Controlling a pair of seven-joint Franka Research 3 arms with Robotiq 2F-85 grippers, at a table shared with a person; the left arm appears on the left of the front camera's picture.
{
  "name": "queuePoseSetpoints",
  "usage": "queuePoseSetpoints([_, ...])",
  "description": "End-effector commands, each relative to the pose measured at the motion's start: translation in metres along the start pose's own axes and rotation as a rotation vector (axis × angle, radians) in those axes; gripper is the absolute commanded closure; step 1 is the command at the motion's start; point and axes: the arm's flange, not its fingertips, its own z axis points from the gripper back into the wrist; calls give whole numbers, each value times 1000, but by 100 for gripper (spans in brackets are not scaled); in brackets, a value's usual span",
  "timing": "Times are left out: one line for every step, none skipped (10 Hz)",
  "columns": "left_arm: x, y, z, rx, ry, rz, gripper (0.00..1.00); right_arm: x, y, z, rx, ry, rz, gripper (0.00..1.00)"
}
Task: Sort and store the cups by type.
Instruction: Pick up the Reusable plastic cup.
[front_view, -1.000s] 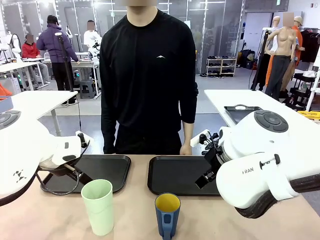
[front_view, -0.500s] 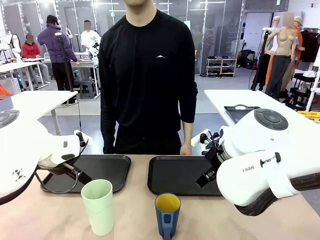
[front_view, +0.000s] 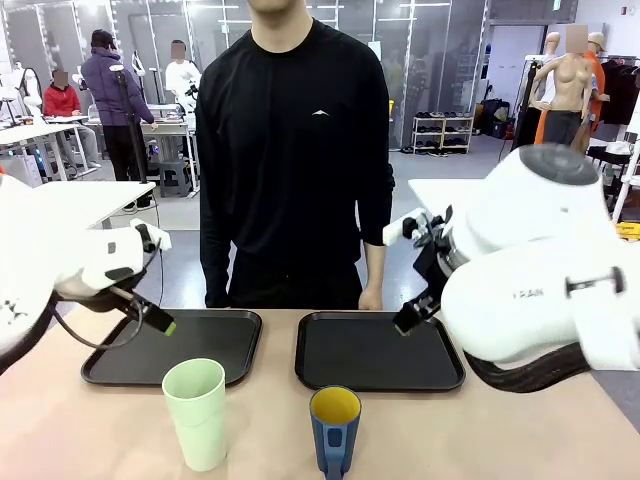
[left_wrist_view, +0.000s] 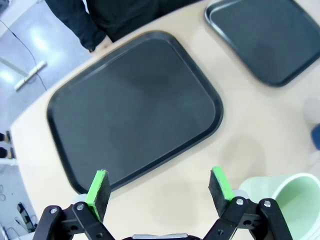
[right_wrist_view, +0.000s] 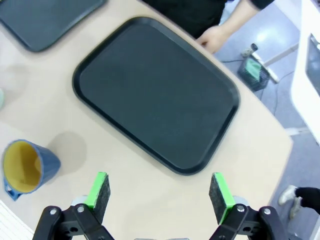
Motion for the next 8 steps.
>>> queuePoseSetpoints([10, -4, 44, 38, -16, -35, 0, 4, 10, 41, -106, -12, -28, 0])
queuePoseSetpoints([13, -9, 63, 56, -21, -33, 0, 4, 13, 61, -134, -33, -41, 0])
queuePoseSetpoints([15, -15, 77, 50, -35, -38, 0, 3, 19, 76, -158, -50, -44, 0])
queuePoseSetpoints([14, -22, 86, 43, -58, -51, 0, -1, 25, 87, -172, -67, -28, 0])
queuePoseSetpoints([13, -28, 92, 35, -75, -58, 0, -4, 30, 93, -180, -80, -14, 0])
queuePoseSetpoints([10, -31, 95, 35, -81, -63, 0, -7, 32, 96, -187, -88, -15, 0])
queuePoseSetpoints([8, -33, 98, 41, -83, -71, 0, -9, 34, 97, -197, -92, -14, 0])
queuePoseSetpoints([5, -32, 99, 46, -84, -70, 0, -10, 35, 98, -201, -92, -13, 0])
